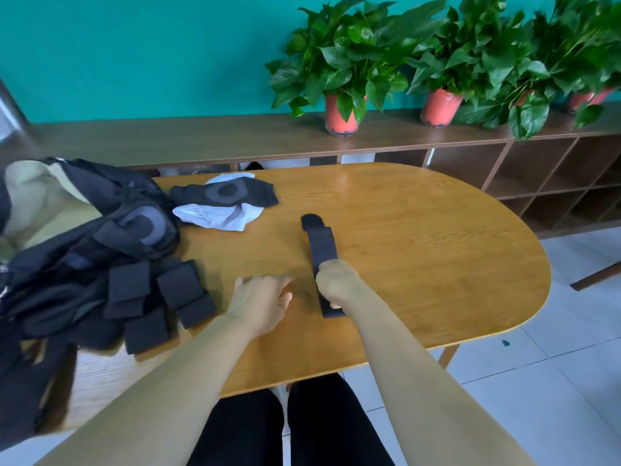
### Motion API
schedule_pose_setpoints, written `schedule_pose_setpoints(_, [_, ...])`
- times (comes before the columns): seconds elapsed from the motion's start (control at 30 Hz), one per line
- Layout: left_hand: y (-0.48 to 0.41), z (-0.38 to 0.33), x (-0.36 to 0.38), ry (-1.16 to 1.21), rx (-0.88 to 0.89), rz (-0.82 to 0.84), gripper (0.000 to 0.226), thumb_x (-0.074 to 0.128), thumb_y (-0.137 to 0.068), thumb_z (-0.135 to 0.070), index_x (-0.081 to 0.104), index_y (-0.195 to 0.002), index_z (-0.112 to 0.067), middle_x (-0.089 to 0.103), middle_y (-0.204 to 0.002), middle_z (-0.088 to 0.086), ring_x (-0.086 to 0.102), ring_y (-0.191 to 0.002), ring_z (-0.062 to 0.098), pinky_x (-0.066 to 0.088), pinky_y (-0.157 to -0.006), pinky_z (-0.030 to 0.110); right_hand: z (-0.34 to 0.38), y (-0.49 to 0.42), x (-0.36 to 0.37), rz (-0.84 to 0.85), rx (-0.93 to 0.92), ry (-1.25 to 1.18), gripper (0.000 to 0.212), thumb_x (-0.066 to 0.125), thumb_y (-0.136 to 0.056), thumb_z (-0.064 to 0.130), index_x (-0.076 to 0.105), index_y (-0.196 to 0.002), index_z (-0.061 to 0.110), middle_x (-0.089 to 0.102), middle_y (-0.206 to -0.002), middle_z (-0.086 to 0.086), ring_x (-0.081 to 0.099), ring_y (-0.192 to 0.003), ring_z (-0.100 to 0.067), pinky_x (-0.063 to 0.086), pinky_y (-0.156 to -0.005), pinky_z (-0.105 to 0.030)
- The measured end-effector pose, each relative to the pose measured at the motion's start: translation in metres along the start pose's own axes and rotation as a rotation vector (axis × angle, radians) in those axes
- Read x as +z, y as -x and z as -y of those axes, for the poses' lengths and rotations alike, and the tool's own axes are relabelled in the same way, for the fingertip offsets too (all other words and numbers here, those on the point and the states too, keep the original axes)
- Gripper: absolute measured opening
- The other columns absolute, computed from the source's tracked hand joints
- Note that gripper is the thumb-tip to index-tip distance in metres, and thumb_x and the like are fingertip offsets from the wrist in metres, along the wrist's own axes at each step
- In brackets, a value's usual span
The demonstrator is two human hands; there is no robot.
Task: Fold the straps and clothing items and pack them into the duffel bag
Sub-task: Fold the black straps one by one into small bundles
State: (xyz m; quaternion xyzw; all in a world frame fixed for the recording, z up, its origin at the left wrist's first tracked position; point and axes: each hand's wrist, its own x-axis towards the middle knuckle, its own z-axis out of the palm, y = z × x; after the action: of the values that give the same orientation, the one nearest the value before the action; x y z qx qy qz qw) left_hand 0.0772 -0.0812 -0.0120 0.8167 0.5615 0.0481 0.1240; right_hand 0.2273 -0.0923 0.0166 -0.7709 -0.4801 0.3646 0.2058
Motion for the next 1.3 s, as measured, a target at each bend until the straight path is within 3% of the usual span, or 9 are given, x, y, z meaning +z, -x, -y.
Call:
schedule_pose_setpoints(0.07, [0.006, 0.006, -0.003, 0.023, 0.018, -0.036, 0.04, 0.039, -0.101, -0.032, 0.041, -0.141, -0.032, 0.058, -0.132, -0.006, 0.049, -0.124, 0.018, 0.025, -0.106, 0.037, 0.002, 0.001, -0.011, -0.011, -0.035, -0.13, 0.024, 0.036, -0.086, 0.002, 0.055, -0.085, 0.017, 0.05, -0.08, -0.003, 0.044, -0.064, -0.022, 0.036, -0.055, -0.025])
schedule_pose_setpoints(0.1, [0.008, 0.009, -0.003, 0.048, 0.032, -0.067, 0.04, 0.04, -0.101, -0.032, 0.043, -0.14, -0.033, 0.056, -0.134, -0.008, 0.048, -0.125, 0.016, 0.024, -0.107, 0.037, 0.0, 0.002, -0.021, -0.043, -0.036, -0.194, 0.035, 0.037, -0.087, 0.003, 0.062, -0.106, 0.018, 0.057, -0.095, -0.003, 0.051, -0.072, -0.022, 0.041, -0.062, -0.026])
schedule_pose_setpoints(0.17, [0.01, 0.01, -0.003, 0.116, 0.057, -0.125, 0.036, 0.044, -0.1, -0.032, 0.05, -0.136, -0.032, 0.055, -0.135, -0.012, 0.045, -0.128, 0.011, 0.021, -0.107, 0.035, -0.009, 0.01, -0.04, -0.159, -0.089, -0.225, 0.045, 0.039, -0.091, 0.005, 0.056, -0.129, 0.02, 0.061, -0.12, 0.001, 0.06, -0.078, -0.017, 0.045, -0.065, -0.024])
schedule_pose_setpoints(0.27, [0.008, 0.001, 0.004, 0.15, 0.101, -0.186, 0.03, 0.049, -0.097, -0.035, 0.058, -0.126, -0.033, 0.056, -0.132, -0.016, 0.043, -0.128, 0.007, 0.021, -0.104, 0.033, -0.029, 0.014, -0.052, -0.23, -0.165, -0.182, 0.034, 0.046, -0.094, 0.01, 0.061, -0.123, 0.019, 0.065, -0.118, 0.002, 0.066, -0.088, -0.018, 0.054, -0.07, -0.028])
schedule_pose_setpoints(0.4, [-0.001, -0.026, 0.014, 0.153, 0.191, -0.185, 0.038, 0.051, -0.094, -0.045, 0.057, -0.129, -0.031, 0.053, -0.136, -0.013, 0.039, -0.131, 0.01, 0.019, -0.108, 0.032, -0.047, 0.013, -0.04, -0.216, -0.215, -0.081, 0.03, 0.048, -0.095, 0.012, 0.065, -0.12, 0.015, 0.065, -0.12, 0.001, 0.058, -0.112, -0.016, 0.045, -0.09, -0.024])
schedule_pose_setpoints(0.57, [-0.01, -0.036, 0.025, -0.011, 0.217, -0.061, 0.058, 0.054, -0.087, -0.057, 0.047, -0.138, -0.031, 0.035, -0.151, -0.011, 0.027, -0.139, 0.008, 0.014, -0.11, 0.031, -0.055, 0.009, -0.026, -0.2, -0.343, 0.032, 0.03, 0.048, -0.094, 0.013, 0.067, -0.117, 0.019, 0.067, -0.117, 0.003, 0.061, -0.096, -0.012, 0.049, -0.083, -0.027])
schedule_pose_setpoints(0.77, [-0.01, -0.006, 0.012, -0.044, 0.285, 0.08, 0.058, 0.061, -0.081, -0.061, 0.052, -0.133, -0.038, 0.035, -0.149, -0.019, 0.026, -0.137, -0.001, 0.006, -0.107, 0.031, -0.059, 0.001, -0.013, 0.001, -0.551, 0.603, 0.037, 0.045, -0.097, 0.022, 0.055, -0.131, 0.032, 0.04, -0.146, 0.013, 0.02, -0.137, -0.01, 0.02, -0.109, -0.033])
schedule_pose_setpoints(0.9, [-0.011, 0.004, 0.004, -0.075, 0.301, 0.145, 0.059, 0.06, -0.08, -0.063, 0.052, -0.133, -0.039, 0.033, -0.151, -0.02, 0.022, -0.138, 0.002, 0.005, -0.108, 0.034, -0.051, -0.009, -0.001, 0.016, -0.575, 0.766, 0.043, 0.037, -0.1, 0.028, 0.037, -0.142, 0.037, 0.025, -0.154, 0.014, 0.016, -0.139, -0.016, 0.02, -0.107, -0.035])
schedule_pose_setpoints(1.3, [-0.019, 0.007, 0.003, -0.07, 0.36, 0.161, 0.058, 0.063, -0.078, -0.062, 0.057, -0.129, -0.036, 0.038, -0.148, -0.019, 0.02, -0.138, -0.005, -0.008, -0.109, 0.033, -0.015, -0.082, 0.0, 0.026, -0.44, 0.915, 0.057, 0.034, -0.099, 0.018, 0.017, -0.149, 0.038, 0.011, -0.158, 0.014, 0.013, -0.139, -0.024, 0.019, -0.109, -0.04])
